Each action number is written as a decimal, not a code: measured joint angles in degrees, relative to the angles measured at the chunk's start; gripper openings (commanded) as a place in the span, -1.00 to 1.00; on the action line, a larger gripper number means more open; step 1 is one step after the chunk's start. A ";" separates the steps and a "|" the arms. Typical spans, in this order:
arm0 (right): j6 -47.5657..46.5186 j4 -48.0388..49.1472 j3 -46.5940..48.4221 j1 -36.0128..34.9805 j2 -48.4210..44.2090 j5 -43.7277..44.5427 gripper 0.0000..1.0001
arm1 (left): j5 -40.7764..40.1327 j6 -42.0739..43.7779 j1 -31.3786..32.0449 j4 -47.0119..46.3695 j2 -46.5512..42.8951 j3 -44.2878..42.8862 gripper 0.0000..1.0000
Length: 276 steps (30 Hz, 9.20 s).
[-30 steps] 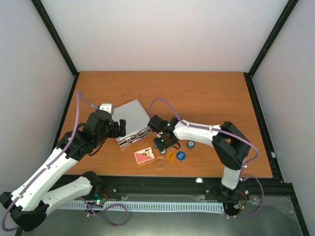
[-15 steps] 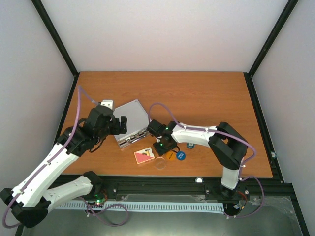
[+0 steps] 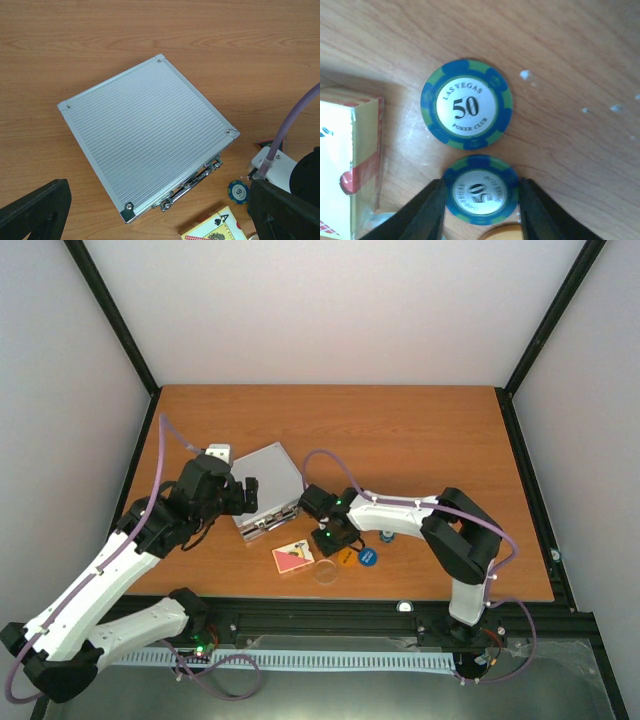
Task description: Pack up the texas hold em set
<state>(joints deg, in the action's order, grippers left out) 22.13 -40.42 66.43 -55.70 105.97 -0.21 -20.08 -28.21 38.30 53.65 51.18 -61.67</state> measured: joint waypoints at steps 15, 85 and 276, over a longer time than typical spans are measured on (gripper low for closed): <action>0.42 -0.35 0.28 0.07 -0.22 3.80 -0.15 | -0.17 -0.02 0.02 0.26 -1.14 0.00 1.00; 3.61 -10.47 6.78 -1.27 4.02 9.07 -0.53 | -2.25 -0.13 0.00 1.79 -6.56 1.97 1.00; -1.11 -8.94 6.95 29.83 -3.15 10.19 1.00 | 1.75 -1.18 0.02 1.64 -5.64 3.80 0.99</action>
<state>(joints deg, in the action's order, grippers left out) 21.02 -49.36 73.38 -25.87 102.83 9.98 -18.33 -29.39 38.33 55.29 45.54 -57.87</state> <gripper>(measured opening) 0.999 0.999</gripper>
